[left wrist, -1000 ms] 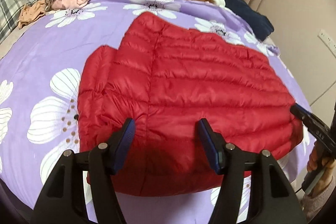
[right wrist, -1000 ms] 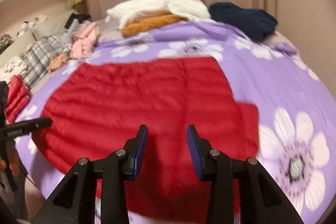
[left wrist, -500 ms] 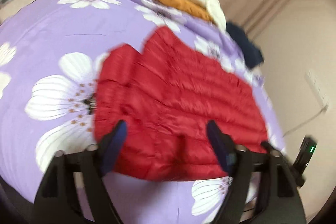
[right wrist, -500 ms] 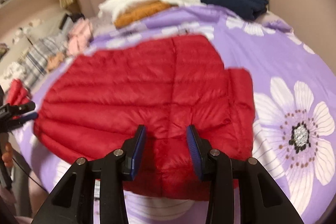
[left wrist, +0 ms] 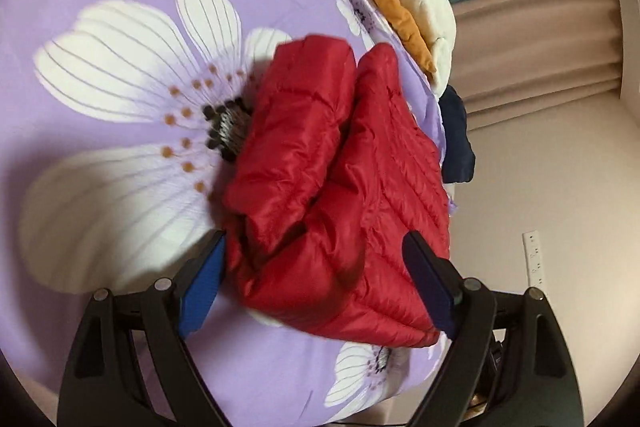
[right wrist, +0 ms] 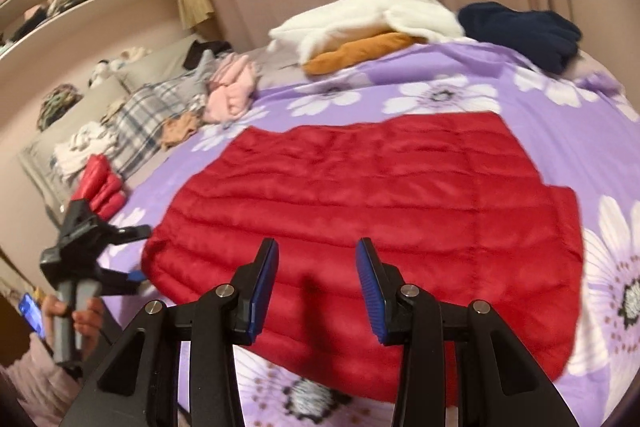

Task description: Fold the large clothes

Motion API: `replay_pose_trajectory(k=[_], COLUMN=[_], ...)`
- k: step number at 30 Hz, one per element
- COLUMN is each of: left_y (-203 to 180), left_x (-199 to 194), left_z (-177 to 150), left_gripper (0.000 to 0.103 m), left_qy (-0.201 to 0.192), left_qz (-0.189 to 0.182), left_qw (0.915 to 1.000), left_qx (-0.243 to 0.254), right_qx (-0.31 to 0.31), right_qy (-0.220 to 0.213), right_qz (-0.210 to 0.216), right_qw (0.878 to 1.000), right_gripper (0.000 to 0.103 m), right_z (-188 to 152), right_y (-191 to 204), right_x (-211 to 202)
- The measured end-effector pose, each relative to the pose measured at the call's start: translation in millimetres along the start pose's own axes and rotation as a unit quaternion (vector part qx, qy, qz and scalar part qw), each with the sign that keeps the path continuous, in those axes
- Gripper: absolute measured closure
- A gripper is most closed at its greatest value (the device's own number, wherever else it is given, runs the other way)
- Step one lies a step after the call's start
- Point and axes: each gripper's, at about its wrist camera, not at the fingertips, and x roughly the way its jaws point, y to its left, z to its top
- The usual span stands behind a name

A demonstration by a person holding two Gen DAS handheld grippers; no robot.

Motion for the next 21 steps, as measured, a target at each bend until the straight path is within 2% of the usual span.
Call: replay_pose_trajectory(k=[6,10,15,16,18,21], left_y=[-7,-9,-14,-19,-35,-70], left_x=[17,25,28,27,25,20], left_z=[8,10,12,12,12,5], left_gripper=[0.013,0.016,0.046,0.048,0.060,0.065], left_qy=[-0.009,-0.020,-0.026,-0.029,-0.039,-0.058], left_qz=[0.002,0.024,0.045,0.051,0.068,0.101], left_qw=[0.9999,0.9995,0.9986,0.9983,0.9963,0.9872], left_qx=[-0.006,-0.003,-0.001,0.006,0.036,0.109], right_qx=[-0.015,-0.026,-0.012,-0.012,-0.003,0.009], right_qy=[0.000,0.000,0.016,0.016,0.021,0.027], right_qz=[0.006,-0.006,-0.037,-0.037,-0.040,-0.040], right_qw=[1.000,1.000,0.999,0.999,0.999,0.999], right_gripper=[0.063,0.063,0.070,0.071,0.073,0.074], right_z=[5,6,-10,-10,-14,-14], right_y=[15,25,21,21,18,12], right_x=[18,33,62,62,69,72])
